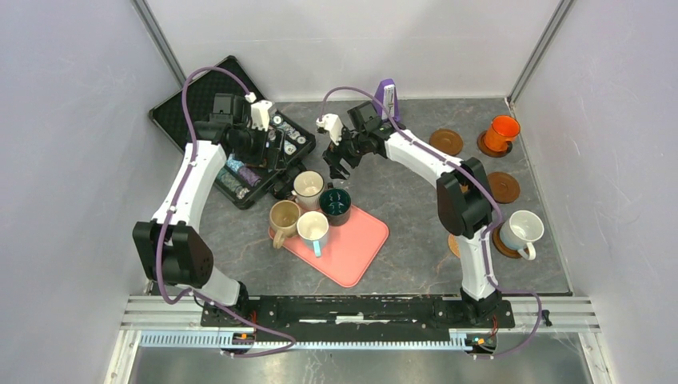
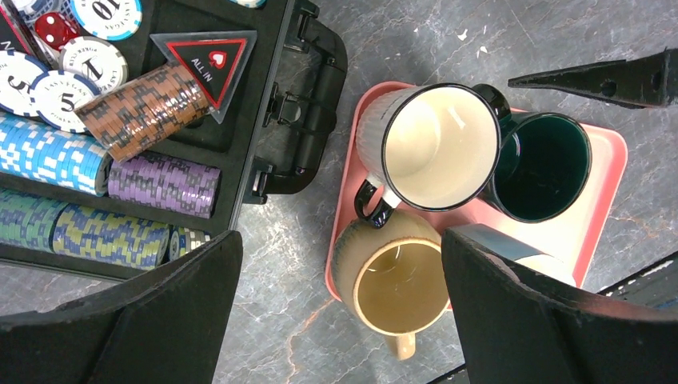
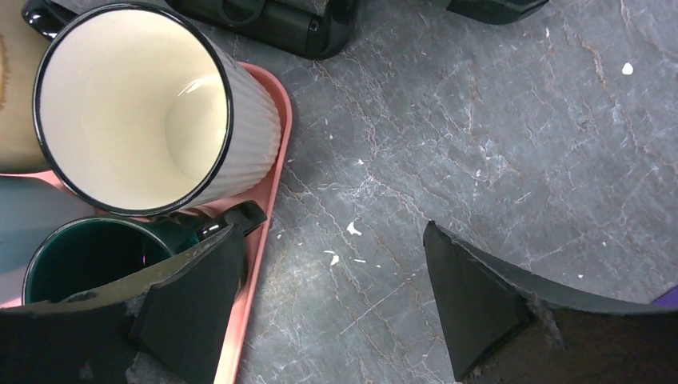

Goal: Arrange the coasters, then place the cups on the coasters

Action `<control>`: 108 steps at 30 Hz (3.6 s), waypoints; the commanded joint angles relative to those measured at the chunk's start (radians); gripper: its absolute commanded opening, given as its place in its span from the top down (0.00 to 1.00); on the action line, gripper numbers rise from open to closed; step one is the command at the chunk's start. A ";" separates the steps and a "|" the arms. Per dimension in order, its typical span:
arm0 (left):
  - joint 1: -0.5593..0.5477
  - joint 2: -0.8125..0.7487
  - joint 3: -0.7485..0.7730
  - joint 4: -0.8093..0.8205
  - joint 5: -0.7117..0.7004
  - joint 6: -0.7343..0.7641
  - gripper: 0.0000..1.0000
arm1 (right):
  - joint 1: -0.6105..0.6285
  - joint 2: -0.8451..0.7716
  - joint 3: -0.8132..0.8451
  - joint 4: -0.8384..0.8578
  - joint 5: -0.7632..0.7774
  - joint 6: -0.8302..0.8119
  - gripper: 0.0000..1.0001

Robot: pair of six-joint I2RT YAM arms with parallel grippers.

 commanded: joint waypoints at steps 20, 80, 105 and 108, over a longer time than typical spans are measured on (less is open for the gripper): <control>0.007 -0.058 -0.025 0.017 -0.033 -0.016 0.00 | 0.048 0.064 0.027 0.037 0.061 0.108 0.15; 0.008 -0.171 -0.104 0.026 -0.041 0.000 0.00 | 0.183 -0.327 -0.507 -0.108 0.096 -0.422 0.61; 0.008 -0.098 -0.123 0.099 0.084 -0.055 0.00 | -0.404 -1.053 -0.940 -0.235 0.301 -0.127 1.00; 0.009 -0.089 -0.116 0.104 0.091 -0.056 0.00 | -0.469 -1.078 -0.932 -0.324 0.304 -0.157 1.00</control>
